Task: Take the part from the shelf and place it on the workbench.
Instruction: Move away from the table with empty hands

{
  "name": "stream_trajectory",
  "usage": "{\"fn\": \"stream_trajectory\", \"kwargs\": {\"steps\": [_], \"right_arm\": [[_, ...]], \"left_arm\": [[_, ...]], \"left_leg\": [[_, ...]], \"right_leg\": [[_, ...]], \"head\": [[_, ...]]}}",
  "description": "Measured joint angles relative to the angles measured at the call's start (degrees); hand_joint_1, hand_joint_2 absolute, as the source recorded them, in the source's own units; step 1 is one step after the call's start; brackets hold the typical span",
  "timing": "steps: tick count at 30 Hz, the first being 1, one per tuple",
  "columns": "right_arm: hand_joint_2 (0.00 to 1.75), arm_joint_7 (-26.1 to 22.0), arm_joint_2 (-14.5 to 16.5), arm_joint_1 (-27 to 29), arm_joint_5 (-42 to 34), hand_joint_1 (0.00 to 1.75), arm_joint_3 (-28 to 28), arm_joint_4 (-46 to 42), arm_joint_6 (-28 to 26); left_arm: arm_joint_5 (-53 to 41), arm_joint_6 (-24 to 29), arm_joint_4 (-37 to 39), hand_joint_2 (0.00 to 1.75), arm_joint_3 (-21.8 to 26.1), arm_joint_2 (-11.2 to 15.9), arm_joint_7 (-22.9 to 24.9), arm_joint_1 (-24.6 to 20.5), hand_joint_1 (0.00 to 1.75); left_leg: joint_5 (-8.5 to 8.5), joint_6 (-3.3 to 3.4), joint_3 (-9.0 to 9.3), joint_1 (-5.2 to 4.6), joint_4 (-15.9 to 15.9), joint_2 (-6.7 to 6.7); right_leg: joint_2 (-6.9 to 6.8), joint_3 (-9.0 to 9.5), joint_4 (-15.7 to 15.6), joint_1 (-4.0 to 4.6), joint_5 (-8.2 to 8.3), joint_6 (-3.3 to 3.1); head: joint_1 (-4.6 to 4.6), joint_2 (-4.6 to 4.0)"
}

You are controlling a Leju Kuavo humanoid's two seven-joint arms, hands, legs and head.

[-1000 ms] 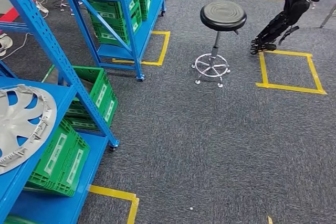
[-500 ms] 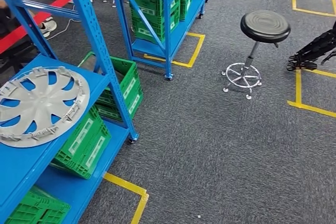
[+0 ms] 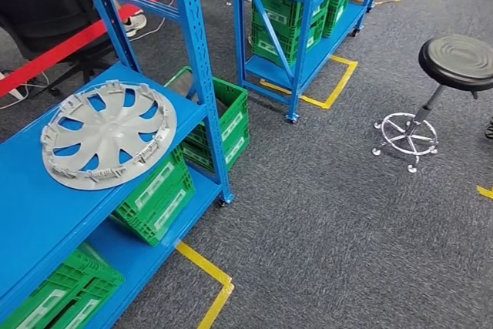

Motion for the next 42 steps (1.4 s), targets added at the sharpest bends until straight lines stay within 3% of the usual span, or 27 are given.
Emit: {"fn": "stream_trajectory", "kwargs": {"steps": [1,3,5,7,8,9,11,13,14,16,18,20,22,23,25,27,29,31,33,35,37,38,39,40,42], "right_arm": [[0.0,-0.03,0.0,-0.03,-0.08,0.0,0.0,0.0,0.0],[0.0,-0.24,0.01,0.01,-0.32,0.0,-0.01,0.0,0.01],[0.0,-0.47,0.0,0.28,-0.62,0.0,-0.05,0.0,0.06],[0.0,-0.66,0.0,0.55,-0.83,0.0,-0.13,0.0,0.15],[0.0,-0.77,0.01,0.58,-0.86,0.0,-0.16,0.0,0.2],[0.0,-0.85,0.02,0.55,-0.89,0.0,-0.19,0.0,0.27],[0.0,-0.94,0.05,0.51,-0.88,0.0,-0.2,0.01,0.4],[0.0,-0.96,0.1,0.51,-0.85,0.0,-0.21,0.02,0.52],[0.0,-0.97,0.13,0.46,-0.82,0.0,-0.22,0.02,0.57],[0.0,-0.99,0.13,0.2,-0.77,0.0,-0.23,0.01,0.66],[0.0,-1.07,0.13,0.02,-0.7,0.0,-0.24,0.01,0.77],[0.0,-1.14,0.13,0.17,-0.37,0.0,-0.24,0.02,0.85],[0.0,-1.17,0.13,0.52,0.53,0.0,-0.17,0.04,0.81],[0.0,-1.22,0.12,0.67,1.09,0.0,-0.06,0.04,0.75],[0.0,-1.37,0.11,0.74,1.92,0.0,0.26,0.04,0.66],[0.0,-1.53,0.11,0.69,2.21,0.0,0.46,0.11,0.68],[0.0,-1.69,0.12,0.65,2.32,0.0,0.64,0.2,0.7],[0.0,-1.85,0.13,0.61,2.35,0.0,0.86,0.22,0.65],[0.0,-2.02,0.13,0.61,2.34,0.0,0.98,0.22,0.6],[0.0,-2.12,0.13,0.74,2.34,0.0,1.01,0.22,0.6],[0.0,-2.13,0.13,0.89,2.34,0.0,1.03,0.22,0.61],[0.0,-2.13,0.13,0.89,2.34,0.0,1.03,0.22,0.61],[0.0,-2.13,0.13,0.84,2.34,0.0,1.05,0.22,0.61],[0.0,-2.13,0.13,0.76,2.35,0.0,1.08,0.22,0.61],[0.0,-2.14,0.14,0.69,2.35,0.0,1.13,0.25,0.61]], "left_arm": [[0.46,0.2,0.0,0.0,0.15,-0.01,-0.45,0.13,0.0],[1.84,0.56,-0.01,0.0,0.77,-0.02,-1.8,0.15,0.0],[2.99,1.07,-0.01,0.0,1.59,-0.04,-3.47,0.02,0.0],[3.61,1.62,-0.01,0.0,2.34,-0.06,-4.75,0.08,0.0],[3.74,1.85,-0.01,0.0,2.68,-0.07,-5.11,0.2,0.0],[3.81,2.05,-0.01,0.0,2.97,-0.06,-5.35,0.31,0.0],[3.78,2.25,-0.01,0.0,3.31,-0.04,-5.58,0.34,0.0],[3.69,2.34,-0.01,0.0,3.5,-0.1,-5.81,0.12,0.0],[3.61,2.39,-0.01,0.0,3.59,-0.13,-5.91,0.08,0.0],[3.41,2.51,-0.01,0.0,3.73,-0.17,-6.01,0.3,0.0],[3.24,2.66,0.0,0.0,3.8,-0.21,-5.99,0.4,0.0],[3.22,2.71,0.01,0.0,3.87,-0.33,-5.96,0.2,0.0],[3.29,2.65,0.01,0.0,4.01,-0.44,-5.95,0.11,0.0],[3.33,2.56,0.01,0.0,4.08,-0.46,-5.95,0.16,0.0],[3.36,2.28,0.01,0.0,4.17,-0.48,-5.95,0.23,0.0],[3.28,2.02,0.01,0.0,4.19,-0.51,-5.95,0.13,0.0],[3.14,1.9,0.01,0.0,4.19,-0.52,-5.95,0.07,0.0],[3.01,1.87,0.01,0.0,4.19,-0.48,-5.95,0.19,0.0],[2.88,1.86,0.01,0.0,4.2,-0.47,-5.95,0.23,0.0],[2.75,1.84,0.01,0.0,4.2,-0.51,-5.95,0.08,0.0],[2.7,1.81,0.01,0.0,4.2,-0.5,-5.95,0.04,0.0],[2.7,1.79,0.01,0.0,4.2,-0.49,-5.95,0.12,0.0],[2.69,1.78,0.01,0.0,4.2,-0.48,-5.95,0.21,0.0],[2.69,1.77,0.01,0.0,4.2,-0.46,-5.95,0.29,0.0],[2.69,1.78,0.01,0.0,4.2,-0.44,-5.95,0.23,0.0]], "left_leg": [[-0.17,-0.27,-0.21,0.02,0.26,0.37],[-2.14,-0.69,-1.71,-0.11,3.44,3.35],[-5.64,-0.96,-5.14,-0.19,10.65,6.69],[-7.21,-1.01,-7.74,-0.15,16.09,7.59],[-6.38,-0.91,-7.55,-0.16,15.82,7.76],[-4.65,-0.69,-6.26,-0.23,13.36,8.06],[-1.21,0.1,-2.17,-0.76,5.48,10.38],[-0.24,0.9,0.0,-1.43,0.93,12.46],[-0.46,1.14,0.04,-1.67,0.49,12.56],[-0.1,1.63,0.14,-1.48,-0.09,11.13],[0.36,2.21,0.55,-1.0,-0.86,9.78],[0.59,2.6,0.61,-0.73,-1.1,8.34],[0.63,2.7,0.56,-0.71,-1.07,6.65],[0.62,2.66,0.59,-0.68,-1.03,5.75],[0.51,2.42,0.71,-0.57,-0.79,4.04],[0.25,1.8,0.45,-0.56,-0.19,2.49],[0.26,1.04,-0.06,-0.48,0.19,1.19],[0.44,0.37,-0.42,-0.26,0.19,0.23],[-0.85,-0.22,-1.45,-0.39,2.2,2.56],[-4.14,-0.67,-4.43,-0.47,8.48,6.33],[-6.6,-0.91,-7.78,-0.29,15.25,7.58],[-6.4,-0.9,-8.34,-0.25,16.35,7.74],[-5.16,-0.79,-7.79,-0.24,15.22,7.9],[-3.05,-0.5,-6.11,-0.33,11.89,8.46],[-0.13,0.52,-2.23,-1.03,4.23,11.64]], "right_leg": [[-0.69,0.03,-0.08,0.01,0.08,-0.43],[-2.25,0.18,-0.33,0.02,0.15,-1.2],[-4.11,0.25,-0.34,0.35,-0.02,-1.66],[-6.05,0.34,-0.34,0.63,-0.24,-1.92],[-6.89,0.45,-0.34,0.74,-0.35,-1.98],[-7.66,0.63,-0.34,0.83,-0.47,-1.99],[-9.02,1.08,-0.33,1.06,-0.8,-1.83],[-10.28,1.35,-0.35,1.29,-1.12,-1.39],[-10.92,1.48,-0.42,1.38,-1.21,-1.12],[-11.7,1.89,-0.61,1.37,-1.44,-0.55],[-9.3,1.12,1.53,1.23,-3.12,-0.01],[-5.65,-2.11,8.13,0.96,-6.49,0.35],[-4.33,-5.4,14.21,0.81,-8.34,0.58],[-4.14,-5.86,14.48,0.78,-7.57,0.66],[-3.39,-3.83,8.95,0.58,-3.36,0.84],[-0.46,-0.95,2.2,0.14,-0.58,0.87],[1.23,0.21,0.08,0.05,-0.55,0.4],[-0.04,0.57,-0.07,0.17,-0.32,-0.43],[-1.62,0.82,-0.36,0.1,-0.16,-1.28],[-3.5,0.99,-0.52,0.24,-0.31,-1.91],[-5.44,1.1,-0.51,0.48,-0.57,-2.15],[-6.34,1.2,-0.5,0.57,-0.72,-2.18],[-7.12,1.38,-0.5,0.65,-0.87,-2.17],[-7.87,1.67,-0.51,0.73,-1.08,-2.12],[-9.2,2.03,-0.53,0.97,-1.61,-1.79]], "head": [[-0.02,0.0],[-0.37,0.0],[-0.68,0.0],[-0.69,0.0],[-0.69,0.0],[-0.69,0.0],[-0.69,0.0],[-0.64,0.0],[-0.62,0.0],[-0.62,0.0],[-0.45,0.0],[-0.12,0.0],[0.01,0.0],[0.01,0.0],[0.01,0.0],[0.02,0.0],[0.01,0.0],[0.02,0.0],[-0.29,0.0],[-0.67,0.0],[-0.72,0.0],[-0.73,0.0],[-0.74,0.0],[-0.75,0.0],[-0.75,0.0]]}}
